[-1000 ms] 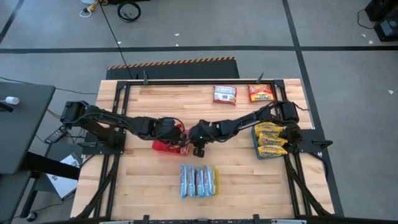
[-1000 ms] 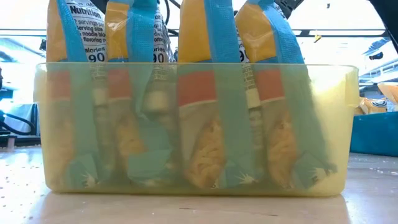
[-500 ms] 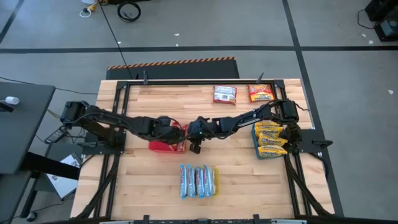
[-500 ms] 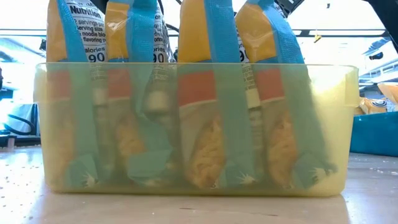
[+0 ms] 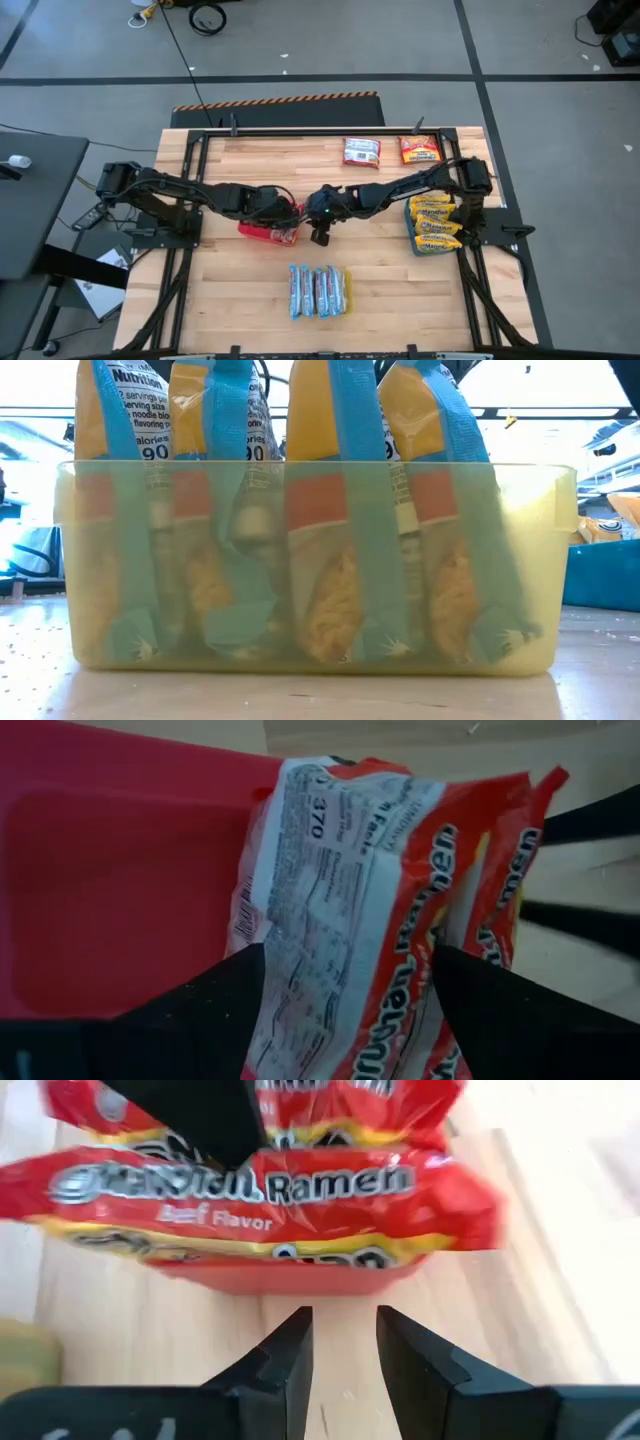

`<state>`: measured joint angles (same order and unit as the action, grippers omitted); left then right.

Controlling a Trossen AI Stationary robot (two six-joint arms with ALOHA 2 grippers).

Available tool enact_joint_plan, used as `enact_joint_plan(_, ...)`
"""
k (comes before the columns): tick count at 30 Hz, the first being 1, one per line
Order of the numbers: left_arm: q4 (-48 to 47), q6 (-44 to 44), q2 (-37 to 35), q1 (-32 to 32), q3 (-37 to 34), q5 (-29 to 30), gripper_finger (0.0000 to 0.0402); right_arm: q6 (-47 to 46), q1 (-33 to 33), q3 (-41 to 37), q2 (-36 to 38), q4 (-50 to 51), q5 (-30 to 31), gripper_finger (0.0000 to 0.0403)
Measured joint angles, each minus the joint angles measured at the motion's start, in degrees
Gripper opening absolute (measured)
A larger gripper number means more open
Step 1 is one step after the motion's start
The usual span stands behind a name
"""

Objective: Sort Maruchan noodles
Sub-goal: Put the red noodle pack into the red bin

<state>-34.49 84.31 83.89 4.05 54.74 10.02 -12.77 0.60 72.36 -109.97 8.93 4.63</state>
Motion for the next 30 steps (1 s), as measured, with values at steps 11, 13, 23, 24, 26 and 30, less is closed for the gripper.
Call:
enact_joint_plan(11, -3.3, -7.6, -10.2, -1.4, 0.0, 4.4, 0.0293, 9.4, -6.1, 0.0, 12.0, 21.0, 16.2, 0.0130)
enact_joint_plan(13, -2.8, -10.5, -13.3, -1.3, 0.0, 6.5, 0.0293, 11.2, -8.8, 0.0, 12.0, 23.7, 16.7, 0.0146)
enact_joint_plan(23, -7.0, -22.0, -26.8, 1.0, 0.0, 12.0, 0.0293, 21.9, -19.5, -0.3, 4.4, 24.8, 21.4, 0.0267)
enact_joint_plan(24, -8.8, -21.6, -27.1, 1.3, 0.0, 12.9, 0.0293, 22.7, -20.2, -0.3, 3.4, 25.3, 22.3, 0.0270)
enact_joint_plan(26, -13.9, -19.6, -27.1, 2.0, 0.0, 14.4, 0.0293, 23.5, -21.3, -0.3, 2.0, 25.6, 23.0, 0.0270)
enact_joint_plan(30, -20.9, -15.7, -26.2, 3.3, -0.1, 15.3, 0.0293, 23.5, -23.7, -0.3, -0.2, 25.9, 20.8, 0.0256)
